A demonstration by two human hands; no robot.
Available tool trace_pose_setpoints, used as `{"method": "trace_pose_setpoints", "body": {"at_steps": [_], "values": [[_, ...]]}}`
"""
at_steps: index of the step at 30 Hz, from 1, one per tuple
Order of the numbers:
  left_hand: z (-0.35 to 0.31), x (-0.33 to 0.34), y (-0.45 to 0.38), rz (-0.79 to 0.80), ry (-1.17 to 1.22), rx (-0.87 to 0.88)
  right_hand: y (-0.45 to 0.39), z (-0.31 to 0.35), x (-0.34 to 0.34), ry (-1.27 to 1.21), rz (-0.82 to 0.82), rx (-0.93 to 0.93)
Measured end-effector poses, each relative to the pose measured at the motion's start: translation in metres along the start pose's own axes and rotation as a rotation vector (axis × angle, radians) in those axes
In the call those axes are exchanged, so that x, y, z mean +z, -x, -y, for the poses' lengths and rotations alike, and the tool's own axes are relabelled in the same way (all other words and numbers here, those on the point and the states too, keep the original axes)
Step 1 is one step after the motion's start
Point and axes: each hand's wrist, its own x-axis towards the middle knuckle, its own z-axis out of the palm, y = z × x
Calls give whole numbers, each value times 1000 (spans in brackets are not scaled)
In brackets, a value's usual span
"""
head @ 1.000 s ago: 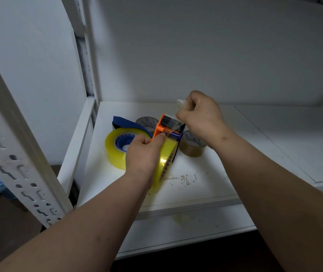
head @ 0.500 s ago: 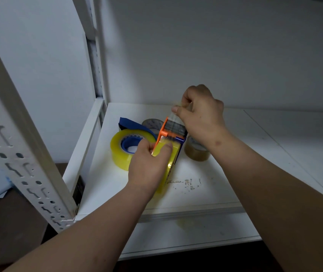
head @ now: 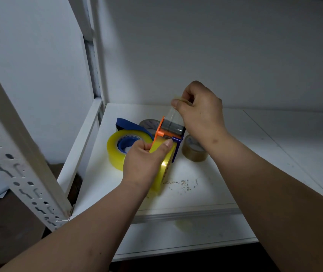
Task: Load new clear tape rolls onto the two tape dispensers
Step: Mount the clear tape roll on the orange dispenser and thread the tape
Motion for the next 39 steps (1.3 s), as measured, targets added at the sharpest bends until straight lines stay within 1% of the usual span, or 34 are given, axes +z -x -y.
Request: {"method": "trace_pose_setpoints", "body": {"at_steps": [2,5,7,11,13,16,19,23,27,33,39], "values": [[1,-4,0,51,21,-13,-3,0,0,7,1,-12],[5,-9,2,204,129,-113,-6,-3,-1,19,37,-32],[7,-12,3,279,186,-149,-8,-5,-1,8,61,-32],[10,-15,-2,349,287,-164,-14,-8,-4,6,78,-24],[12,-16,-4,361,291,-143,-16,-8,-4,-22,62,-10],[13,-14,-4,334,281,-125,-21,-3,-7,-64,47,0],[11,-10,-5,280,290,-98,-24,2,-10,-63,62,-4],[10,-8,-3,246,283,-62,-26,2,-16,-109,116,78],[13,-14,1,284,276,-56,-26,-6,-19,-237,163,199],[21,-26,7,366,383,-66,-16,-17,-7,-374,211,322],[27,-33,15,397,467,-74,6,-26,9,-511,345,492]]}}
